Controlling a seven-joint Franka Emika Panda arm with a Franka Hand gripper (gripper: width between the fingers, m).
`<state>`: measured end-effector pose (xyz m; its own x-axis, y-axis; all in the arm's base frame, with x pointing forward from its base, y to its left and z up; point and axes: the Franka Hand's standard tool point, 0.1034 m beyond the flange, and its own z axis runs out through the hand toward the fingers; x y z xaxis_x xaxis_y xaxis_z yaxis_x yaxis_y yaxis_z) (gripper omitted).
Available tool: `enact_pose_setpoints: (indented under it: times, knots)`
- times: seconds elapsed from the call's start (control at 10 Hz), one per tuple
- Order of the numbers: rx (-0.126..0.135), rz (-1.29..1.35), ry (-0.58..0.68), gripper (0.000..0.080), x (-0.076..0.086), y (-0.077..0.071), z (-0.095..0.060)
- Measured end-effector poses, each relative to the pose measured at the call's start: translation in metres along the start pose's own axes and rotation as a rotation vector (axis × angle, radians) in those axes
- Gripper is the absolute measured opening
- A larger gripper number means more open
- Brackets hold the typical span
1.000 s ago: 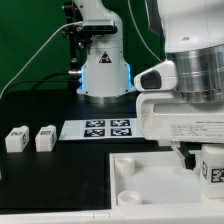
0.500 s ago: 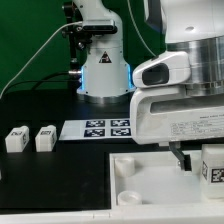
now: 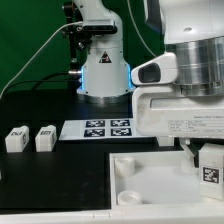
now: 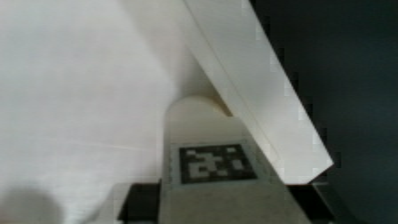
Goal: Assemble one leg
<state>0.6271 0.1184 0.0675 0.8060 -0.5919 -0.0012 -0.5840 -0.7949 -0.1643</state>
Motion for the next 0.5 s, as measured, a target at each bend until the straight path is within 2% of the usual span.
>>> enact_pose_setpoints:
  times: [0.1,0.2,0.3,0.5]
  knots:
    - [0.001,0.084,-0.001,0.0293,-0.0004,-0.0004,0.0003]
    - [0.004,0.283,-0.005,0.0293,-0.0017,-0.001,0.0012]
    - [0.015,0.452,-0.014,0.0293,-0.0017,-0.0015,0.0018]
    - [0.054,0.752,-0.05,0.0293,0.0008,-0.0015,0.0025]
